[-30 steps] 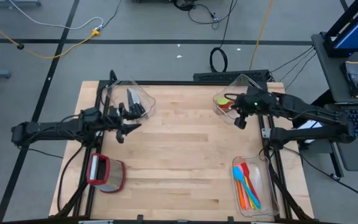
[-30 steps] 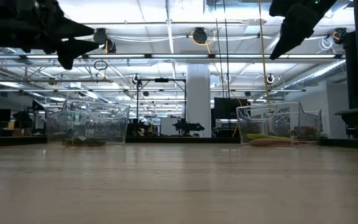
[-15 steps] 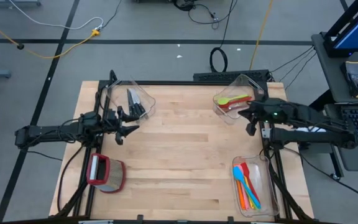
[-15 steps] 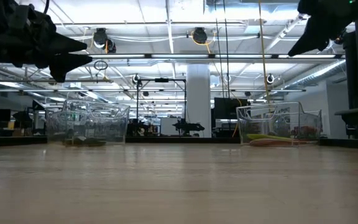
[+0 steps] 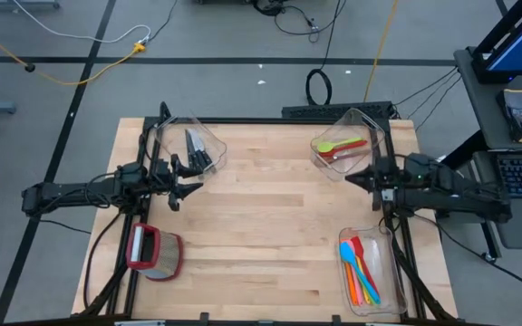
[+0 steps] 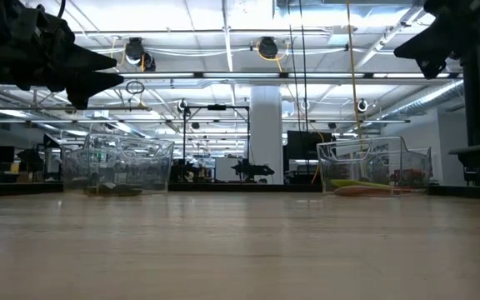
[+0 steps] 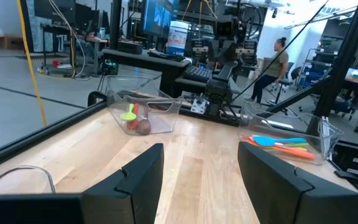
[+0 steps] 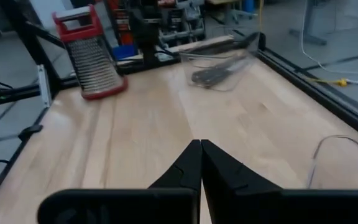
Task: Pick & Place Kitchen Items
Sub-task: Return To Home position
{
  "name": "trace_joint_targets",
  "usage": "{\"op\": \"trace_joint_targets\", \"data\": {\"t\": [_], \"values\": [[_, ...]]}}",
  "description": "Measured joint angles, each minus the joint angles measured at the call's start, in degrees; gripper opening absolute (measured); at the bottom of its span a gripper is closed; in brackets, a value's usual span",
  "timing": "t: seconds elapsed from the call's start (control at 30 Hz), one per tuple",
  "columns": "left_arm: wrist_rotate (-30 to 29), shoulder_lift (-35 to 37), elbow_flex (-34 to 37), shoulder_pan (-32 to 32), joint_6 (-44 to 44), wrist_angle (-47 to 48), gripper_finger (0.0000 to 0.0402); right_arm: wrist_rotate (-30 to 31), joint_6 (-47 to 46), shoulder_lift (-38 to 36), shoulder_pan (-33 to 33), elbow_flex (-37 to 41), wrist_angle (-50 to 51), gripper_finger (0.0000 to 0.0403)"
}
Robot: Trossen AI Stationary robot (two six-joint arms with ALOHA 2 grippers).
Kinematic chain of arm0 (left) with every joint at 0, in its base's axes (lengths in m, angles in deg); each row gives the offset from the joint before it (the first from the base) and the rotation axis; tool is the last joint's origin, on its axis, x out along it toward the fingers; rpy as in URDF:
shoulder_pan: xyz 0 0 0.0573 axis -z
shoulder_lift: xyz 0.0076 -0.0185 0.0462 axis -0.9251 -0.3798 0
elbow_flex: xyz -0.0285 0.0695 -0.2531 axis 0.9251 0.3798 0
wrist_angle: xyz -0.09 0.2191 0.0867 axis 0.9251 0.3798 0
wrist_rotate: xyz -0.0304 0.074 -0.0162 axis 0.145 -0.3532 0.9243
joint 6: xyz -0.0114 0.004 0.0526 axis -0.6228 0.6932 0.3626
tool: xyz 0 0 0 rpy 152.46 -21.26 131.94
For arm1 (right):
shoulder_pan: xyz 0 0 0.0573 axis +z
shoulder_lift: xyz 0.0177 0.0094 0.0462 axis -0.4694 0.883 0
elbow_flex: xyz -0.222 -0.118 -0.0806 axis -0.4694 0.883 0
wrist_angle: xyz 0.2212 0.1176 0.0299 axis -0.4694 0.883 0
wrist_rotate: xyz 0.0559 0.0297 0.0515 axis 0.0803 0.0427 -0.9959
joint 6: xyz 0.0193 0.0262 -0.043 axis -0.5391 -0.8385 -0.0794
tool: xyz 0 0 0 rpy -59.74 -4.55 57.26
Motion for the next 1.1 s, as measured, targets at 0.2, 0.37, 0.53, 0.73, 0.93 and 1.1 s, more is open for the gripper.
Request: {"op": "trace_joint_targets", "data": {"t": [0.2,0.37,0.53,0.73,0.93,1.1], "values": [[0.0,0.0,0.0,0.0,0.0,0.0,0.0212,-1.5,-0.3,-6.7,0.0,4.4,-2.0,0.0000],[0.0,0.0,0.0,0.0,0.2,1.0,0.0212,-1.4,-1.6,-12.6,0.0,6.1,-2.1,0.0000],[0.0,0.0,0.0,0.0,0.9,1.0,0.0212,0.0,-2.8,-14.8,0.0,8.4,-1.3,0.0000],[0.0,-0.1,0.0,0.0,1.0,1.4,0.0212,0.1,-2.8,-14.8,0.0,11.7,-3.0,0.0000],[0.2,-0.1,0.0,0.0,0.6,1.7,0.0212,0.2,-4.0,-14.8,0.0,15.8,-9.1,0.0000],[1.6,-0.1,0.0,0.0,0.9,1.7,0.0212,0.9,-4.2,-14.9,0.0,19.3,-14.5,0.0000]]}}
